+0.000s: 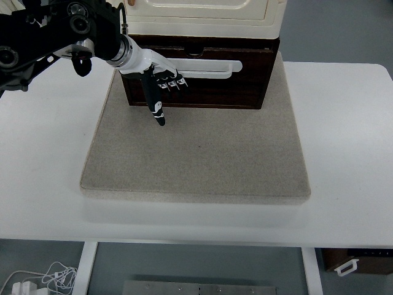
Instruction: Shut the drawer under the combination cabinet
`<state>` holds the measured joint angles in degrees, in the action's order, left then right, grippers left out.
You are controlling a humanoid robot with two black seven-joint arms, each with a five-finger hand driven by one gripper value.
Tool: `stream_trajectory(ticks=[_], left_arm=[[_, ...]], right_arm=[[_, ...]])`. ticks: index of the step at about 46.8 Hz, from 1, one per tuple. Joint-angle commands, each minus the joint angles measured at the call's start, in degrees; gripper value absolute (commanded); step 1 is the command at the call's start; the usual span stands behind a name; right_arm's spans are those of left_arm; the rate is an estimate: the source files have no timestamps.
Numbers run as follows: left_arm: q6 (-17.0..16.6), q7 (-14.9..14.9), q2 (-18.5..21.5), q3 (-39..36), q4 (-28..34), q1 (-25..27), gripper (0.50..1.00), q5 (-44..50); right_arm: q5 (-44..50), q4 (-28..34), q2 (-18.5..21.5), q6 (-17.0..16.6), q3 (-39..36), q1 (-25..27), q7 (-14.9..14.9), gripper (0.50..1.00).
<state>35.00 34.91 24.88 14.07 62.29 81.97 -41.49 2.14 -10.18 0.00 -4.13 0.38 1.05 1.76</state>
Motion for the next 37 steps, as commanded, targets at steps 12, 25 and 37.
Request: stream_trajectory(ticks=[12, 25, 37], left_arm=[[0.0, -0.1, -1.3, 0.0, -1.8, 0.1, 0.986, -0.6], [0.0, -0.3, -1.6, 0.8, -3.7, 0.3, 0.984, -1.7], [0.0, -0.3, -1.6, 1.8, -3.7, 0.3, 0.986, -2.0]], right_arm=[[0.0, 0.0, 0.0, 0.0, 0.0, 0.0, 0.0, 0.952], [0.0, 0.0, 0.0, 0.0, 0.0, 0.0, 0.0, 0.952], [0.0, 0.1, 0.0, 0.0, 0.0, 0.0, 0.0, 0.952]])
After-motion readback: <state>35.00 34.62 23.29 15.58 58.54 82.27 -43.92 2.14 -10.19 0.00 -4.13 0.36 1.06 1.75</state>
